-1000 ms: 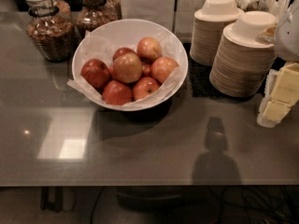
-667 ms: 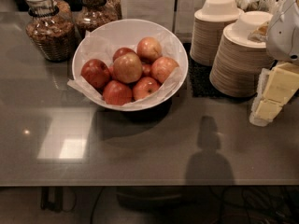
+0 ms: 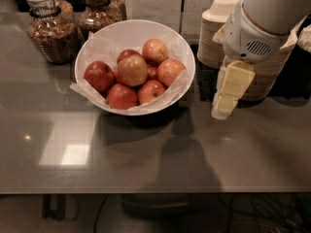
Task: Pick apple from white bowl
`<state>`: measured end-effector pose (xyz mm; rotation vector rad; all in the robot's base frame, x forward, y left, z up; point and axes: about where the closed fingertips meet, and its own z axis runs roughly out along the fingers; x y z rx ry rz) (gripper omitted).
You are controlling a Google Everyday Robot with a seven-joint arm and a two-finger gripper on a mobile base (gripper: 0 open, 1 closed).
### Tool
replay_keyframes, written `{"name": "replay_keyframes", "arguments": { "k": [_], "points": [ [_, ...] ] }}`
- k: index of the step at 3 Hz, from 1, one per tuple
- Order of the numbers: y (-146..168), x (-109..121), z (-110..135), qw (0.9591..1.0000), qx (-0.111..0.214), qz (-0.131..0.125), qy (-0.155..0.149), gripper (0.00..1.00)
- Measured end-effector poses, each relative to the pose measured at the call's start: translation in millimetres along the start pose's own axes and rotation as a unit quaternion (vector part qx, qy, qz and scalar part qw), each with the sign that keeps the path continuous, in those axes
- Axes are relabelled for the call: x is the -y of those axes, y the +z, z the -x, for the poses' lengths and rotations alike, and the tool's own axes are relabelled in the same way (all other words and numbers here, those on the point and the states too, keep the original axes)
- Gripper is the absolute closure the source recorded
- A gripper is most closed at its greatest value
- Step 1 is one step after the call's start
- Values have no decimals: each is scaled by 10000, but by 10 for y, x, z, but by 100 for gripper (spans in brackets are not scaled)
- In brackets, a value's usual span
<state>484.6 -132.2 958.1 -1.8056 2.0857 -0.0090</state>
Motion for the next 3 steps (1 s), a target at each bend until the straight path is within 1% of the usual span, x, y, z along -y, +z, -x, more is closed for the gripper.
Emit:
{"name": "replay_keyframes", "arguments": {
  "k": [1, 2, 3],
  "points": [
    [0, 1, 0, 10000, 1, -1, 1, 0],
    [-13, 206, 44, 9991, 308, -266, 143, 0],
    [18, 536, 324, 9944, 914, -524, 15, 0]
  ]
}}
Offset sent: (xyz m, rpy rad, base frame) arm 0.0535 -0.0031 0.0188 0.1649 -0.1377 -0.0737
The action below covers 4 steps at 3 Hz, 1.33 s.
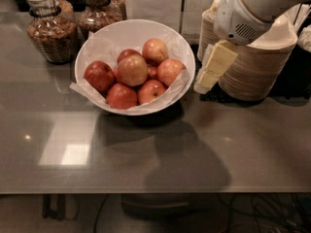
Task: Pick apple from white bowl
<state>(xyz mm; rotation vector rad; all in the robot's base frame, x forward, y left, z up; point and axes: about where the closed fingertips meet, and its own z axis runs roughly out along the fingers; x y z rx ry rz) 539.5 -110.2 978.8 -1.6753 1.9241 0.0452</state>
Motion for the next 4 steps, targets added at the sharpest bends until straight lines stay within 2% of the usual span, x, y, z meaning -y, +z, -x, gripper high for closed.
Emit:
{"name": "replay_keyframes", "arguments": {
  "k": [1, 2, 3, 4],
  "points": [
    [149, 230, 290, 9988, 474, 43, -63, 0],
    [288, 187, 547, 9967, 722, 329, -174, 0],
    [219, 13, 724, 9952, 765, 517, -322, 0],
    [185, -324, 808, 9932, 831, 730, -375, 0]
  ]
}}
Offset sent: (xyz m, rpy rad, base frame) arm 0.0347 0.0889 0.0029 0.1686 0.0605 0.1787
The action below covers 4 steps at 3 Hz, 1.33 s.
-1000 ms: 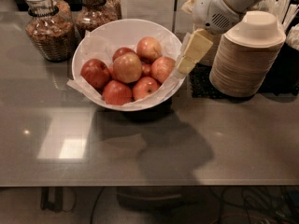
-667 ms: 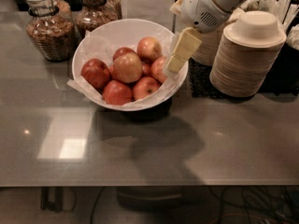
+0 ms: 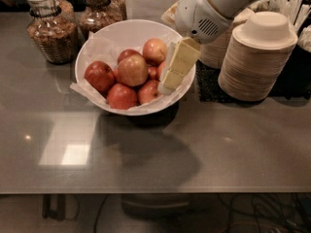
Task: Pick apple from white bowl
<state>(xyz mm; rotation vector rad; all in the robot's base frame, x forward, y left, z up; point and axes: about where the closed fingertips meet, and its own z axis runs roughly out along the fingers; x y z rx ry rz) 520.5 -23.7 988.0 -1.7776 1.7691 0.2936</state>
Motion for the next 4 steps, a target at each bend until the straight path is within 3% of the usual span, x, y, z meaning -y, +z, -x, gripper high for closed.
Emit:
{"name": "replay_keyframes", "arguments": {
  "k": [1, 3, 4],
  "points": [
    [89, 29, 27, 10000, 32, -10, -7, 0],
    [639, 81, 130, 9986, 88, 514, -27, 0],
    [858, 223, 73, 9979, 9, 654, -23, 0]
  ]
}}
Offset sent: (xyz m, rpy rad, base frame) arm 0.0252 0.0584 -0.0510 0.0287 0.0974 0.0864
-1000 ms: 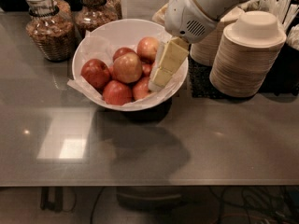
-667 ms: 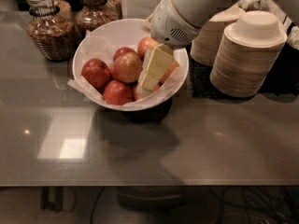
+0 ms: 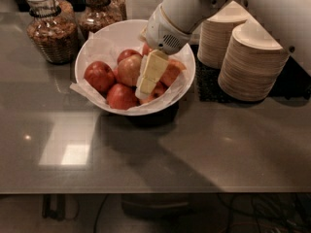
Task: Pick apple from white bowl
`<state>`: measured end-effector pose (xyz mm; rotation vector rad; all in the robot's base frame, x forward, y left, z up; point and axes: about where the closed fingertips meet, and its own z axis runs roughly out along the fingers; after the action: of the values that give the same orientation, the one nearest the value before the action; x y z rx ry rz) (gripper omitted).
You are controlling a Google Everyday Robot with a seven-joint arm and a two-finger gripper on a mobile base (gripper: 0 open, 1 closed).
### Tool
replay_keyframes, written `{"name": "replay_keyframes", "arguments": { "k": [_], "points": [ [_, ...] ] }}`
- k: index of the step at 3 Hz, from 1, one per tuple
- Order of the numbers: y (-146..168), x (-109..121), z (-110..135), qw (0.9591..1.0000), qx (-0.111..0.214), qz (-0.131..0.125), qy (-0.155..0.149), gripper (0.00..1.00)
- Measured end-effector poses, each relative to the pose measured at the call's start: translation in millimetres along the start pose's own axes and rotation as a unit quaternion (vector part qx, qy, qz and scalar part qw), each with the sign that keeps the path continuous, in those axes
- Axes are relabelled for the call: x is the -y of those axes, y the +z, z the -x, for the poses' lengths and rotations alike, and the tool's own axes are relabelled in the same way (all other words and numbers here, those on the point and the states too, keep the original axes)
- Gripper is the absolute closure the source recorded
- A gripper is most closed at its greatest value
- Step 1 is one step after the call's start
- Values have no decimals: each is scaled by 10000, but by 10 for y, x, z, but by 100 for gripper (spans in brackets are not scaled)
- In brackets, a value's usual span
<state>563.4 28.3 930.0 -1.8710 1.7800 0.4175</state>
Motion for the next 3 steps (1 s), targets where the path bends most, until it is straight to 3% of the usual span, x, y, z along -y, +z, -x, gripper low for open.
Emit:
{"name": "replay_keyframes", "arguments": {
  "k": [3],
  "points": [
    [281, 80, -70, 9998, -167, 47, -129, 0]
  ]
}}
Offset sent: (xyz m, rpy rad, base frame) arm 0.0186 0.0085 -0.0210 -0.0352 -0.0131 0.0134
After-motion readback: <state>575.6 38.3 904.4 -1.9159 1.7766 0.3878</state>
